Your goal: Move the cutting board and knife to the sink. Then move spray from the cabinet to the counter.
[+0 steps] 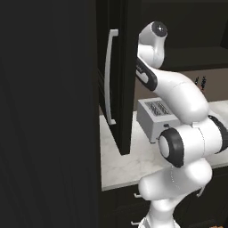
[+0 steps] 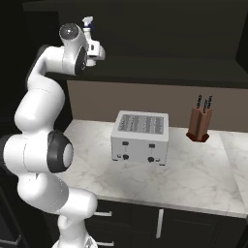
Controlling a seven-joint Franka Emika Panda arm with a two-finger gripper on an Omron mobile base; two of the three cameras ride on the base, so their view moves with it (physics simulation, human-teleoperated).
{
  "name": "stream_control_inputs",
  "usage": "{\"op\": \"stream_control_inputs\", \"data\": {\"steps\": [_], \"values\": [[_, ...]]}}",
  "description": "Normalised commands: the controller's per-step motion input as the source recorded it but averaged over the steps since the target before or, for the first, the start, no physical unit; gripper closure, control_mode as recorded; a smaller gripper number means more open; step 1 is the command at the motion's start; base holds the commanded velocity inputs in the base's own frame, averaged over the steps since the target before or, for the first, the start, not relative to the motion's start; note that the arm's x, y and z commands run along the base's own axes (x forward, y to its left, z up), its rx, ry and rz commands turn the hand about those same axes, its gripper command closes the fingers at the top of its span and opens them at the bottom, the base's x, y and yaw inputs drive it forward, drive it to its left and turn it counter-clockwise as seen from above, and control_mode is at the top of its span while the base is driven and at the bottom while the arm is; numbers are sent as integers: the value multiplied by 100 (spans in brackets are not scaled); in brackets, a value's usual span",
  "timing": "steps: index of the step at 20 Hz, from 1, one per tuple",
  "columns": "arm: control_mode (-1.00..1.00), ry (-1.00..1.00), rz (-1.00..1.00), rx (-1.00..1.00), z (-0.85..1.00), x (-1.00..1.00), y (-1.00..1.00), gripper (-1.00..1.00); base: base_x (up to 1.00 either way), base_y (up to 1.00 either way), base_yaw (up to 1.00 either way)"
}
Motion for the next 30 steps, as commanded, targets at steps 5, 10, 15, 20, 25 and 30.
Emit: {"op": "stream_control_inputs", "data": {"steps": [5, 10, 15, 20, 25, 30], "values": [[-100, 4, 1, 0, 0, 16, 0, -100, 0, 0, 0], [-100, 1, 1, 0, 0, 12, 1, -100, 0, 0, 0], [-100, 0, 1, 0, 0, 13, 1, -100, 0, 0, 0], [-100, 0, 1, 0, 0, 14, 3, -100, 0, 0, 0], [-100, 0, 1, 0, 0, 13, 4, -100, 0, 0, 0], [-100, 0, 0, 0, -1, 4, 3, -100, 0, 0, 0]]}}
